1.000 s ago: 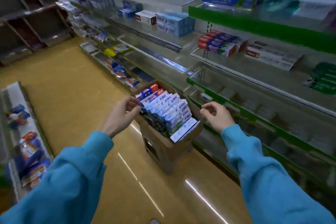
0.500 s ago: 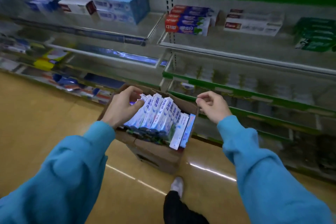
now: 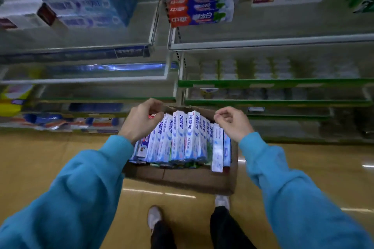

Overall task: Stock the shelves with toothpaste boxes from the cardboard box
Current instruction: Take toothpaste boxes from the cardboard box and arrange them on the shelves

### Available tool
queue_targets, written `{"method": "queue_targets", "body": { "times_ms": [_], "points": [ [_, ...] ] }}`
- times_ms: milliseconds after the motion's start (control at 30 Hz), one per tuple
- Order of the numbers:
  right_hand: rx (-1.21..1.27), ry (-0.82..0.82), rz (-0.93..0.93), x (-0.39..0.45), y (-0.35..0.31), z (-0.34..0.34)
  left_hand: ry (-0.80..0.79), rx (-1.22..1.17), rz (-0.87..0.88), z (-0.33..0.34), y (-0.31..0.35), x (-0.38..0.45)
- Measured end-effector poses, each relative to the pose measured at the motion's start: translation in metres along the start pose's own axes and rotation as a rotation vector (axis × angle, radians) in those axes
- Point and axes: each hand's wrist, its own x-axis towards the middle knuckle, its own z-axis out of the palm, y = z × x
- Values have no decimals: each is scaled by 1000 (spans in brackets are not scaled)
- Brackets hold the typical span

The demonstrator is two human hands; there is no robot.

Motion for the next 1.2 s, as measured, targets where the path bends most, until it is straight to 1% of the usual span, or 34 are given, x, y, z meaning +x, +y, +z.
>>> {"method": "queue_targets", "body": {
  "times_ms": [200, 367, 433, 500, 633, 733, 833, 967, 1100, 1200],
  "points": [
    [32, 137, 88, -12, 13, 59, -185, 1, 146, 14, -50, 41],
    [64, 226, 174, -41, 19, 123, -322, 78, 288, 31, -93, 66],
    [52, 243, 202, -49, 25, 148, -358, 117, 298, 39, -103, 73],
    [35, 223, 250, -51, 31, 170, -391, 156, 295, 49, -109, 81],
    [-38, 158, 313, -45, 37, 203, -426, 152, 213, 77, -115, 101],
    [-103, 132, 332, -32, 42, 220, -437, 38, 99, 98, -113, 115],
    [-172, 149, 334, -18, 49, 229, -419, -37, 18, 114, -105, 122],
    [-225, 191, 343, -7, 59, 234, -409, -40, -59, 128, -103, 134],
    [-277, 214, 320, 0, 60, 238, -402, -56, -102, 130, -99, 137],
    [-336, 196, 315, 3, 59, 238, -412, -137, -134, 132, -101, 138]
  ]
}}
